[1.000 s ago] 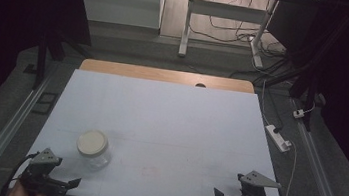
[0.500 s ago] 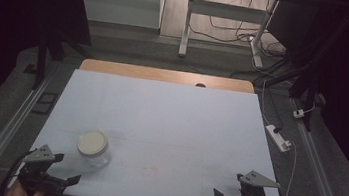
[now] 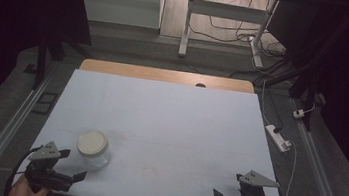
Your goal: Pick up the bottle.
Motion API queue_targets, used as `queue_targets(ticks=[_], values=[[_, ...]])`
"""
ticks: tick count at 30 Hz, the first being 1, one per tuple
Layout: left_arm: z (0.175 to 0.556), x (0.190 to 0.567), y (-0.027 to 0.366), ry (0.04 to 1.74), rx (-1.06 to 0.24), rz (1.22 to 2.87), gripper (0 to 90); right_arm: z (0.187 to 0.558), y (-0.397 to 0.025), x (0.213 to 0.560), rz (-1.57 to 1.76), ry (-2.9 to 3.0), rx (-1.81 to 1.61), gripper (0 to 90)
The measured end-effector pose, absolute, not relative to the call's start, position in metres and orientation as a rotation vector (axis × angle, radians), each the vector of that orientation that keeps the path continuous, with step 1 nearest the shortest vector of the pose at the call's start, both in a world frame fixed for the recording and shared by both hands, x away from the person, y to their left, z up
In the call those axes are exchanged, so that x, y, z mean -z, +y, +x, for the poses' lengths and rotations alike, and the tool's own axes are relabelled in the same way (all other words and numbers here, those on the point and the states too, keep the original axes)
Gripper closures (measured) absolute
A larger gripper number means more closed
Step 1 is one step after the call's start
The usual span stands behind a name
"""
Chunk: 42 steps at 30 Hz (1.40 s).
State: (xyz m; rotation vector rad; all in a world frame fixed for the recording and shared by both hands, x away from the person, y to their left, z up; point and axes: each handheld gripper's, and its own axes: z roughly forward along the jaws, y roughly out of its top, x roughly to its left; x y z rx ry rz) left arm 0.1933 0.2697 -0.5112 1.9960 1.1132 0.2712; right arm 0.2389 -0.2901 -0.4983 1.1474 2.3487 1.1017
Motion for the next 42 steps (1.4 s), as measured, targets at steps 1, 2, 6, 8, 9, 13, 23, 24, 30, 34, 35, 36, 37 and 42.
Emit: queue_targets(ticks=[1, 2, 6, 8, 9, 13, 23, 24, 30, 34, 35, 36, 37, 42], values=[[0.194, 0.511, 0.269, 1.110, -0.268, 1.997, 0.0, 0.239, -0.290, 0.498, 1.146, 2.351, -1.099, 0.0], [0.195, 0.511, 0.268, 1.108, -0.264, 1.998, 0.0, 0.239, -0.290, 0.498, 1.144, 2.353, -1.096, 0.0], [0.200, 0.510, 0.266, 1.098, -0.277, 2.006, 0.0, 0.239, -0.290, 0.498, 1.143, 2.355, -1.096, 0.0], [0.202, 0.510, 0.264, 1.099, -0.284, 2.016, 0.0, 0.239, -0.290, 0.498, 1.143, 2.356, -1.095, 0.0], [0.203, 0.511, 0.264, 1.103, -0.280, 2.016, 0.0, 0.239, -0.290, 0.499, 1.143, 2.357, -1.094, 0.0], [0.208, 0.511, 0.262, 1.116, -0.293, 2.032, 0.0, 0.240, -0.290, 0.499, 1.142, 2.360, -1.094, 0.0], [0.225, 0.513, 0.258, 1.100, -0.316, 2.050, 0.0, 0.240, -0.289, 0.499, 1.146, 2.365, -1.089, 0.0], [0.228, 0.513, 0.257, 1.095, -0.316, 2.050, 0.0, 0.240, -0.289, 0.499, 1.146, 2.365, -1.089, 0.0], [0.236, 0.516, 0.255, 1.074, -0.300, 2.057, 0.0, 0.240, -0.289, 0.499, 1.146, 2.368, -1.086, 0.0], [0.242, 0.518, 0.251, 1.049, -0.311, 2.078, 0.0, 0.240, -0.288, 0.499, 1.143, 2.371, -1.082, 0.0], [0.243, 0.518, 0.250, 1.041, -0.313, 2.083, 0.0, 0.240, -0.288, 0.499, 1.143, 2.372, -1.081, 0.0], [0.244, 0.519, 0.249, 1.036, -0.319, 2.085, 0.0, 0.240, -0.288, 0.499, 1.143, 2.373, -1.082, 0.0], [0.245, 0.519, 0.248, 1.028, -0.322, 2.090, 0.0, 0.240, -0.288, 0.499, 1.143, 2.374, -1.079, 0.0], [0.249, 0.519, 0.245, 1.012, -0.323, 2.096, 0.0, 0.240, -0.288, 0.499, 1.143, 2.376, -1.077, 0.0]])
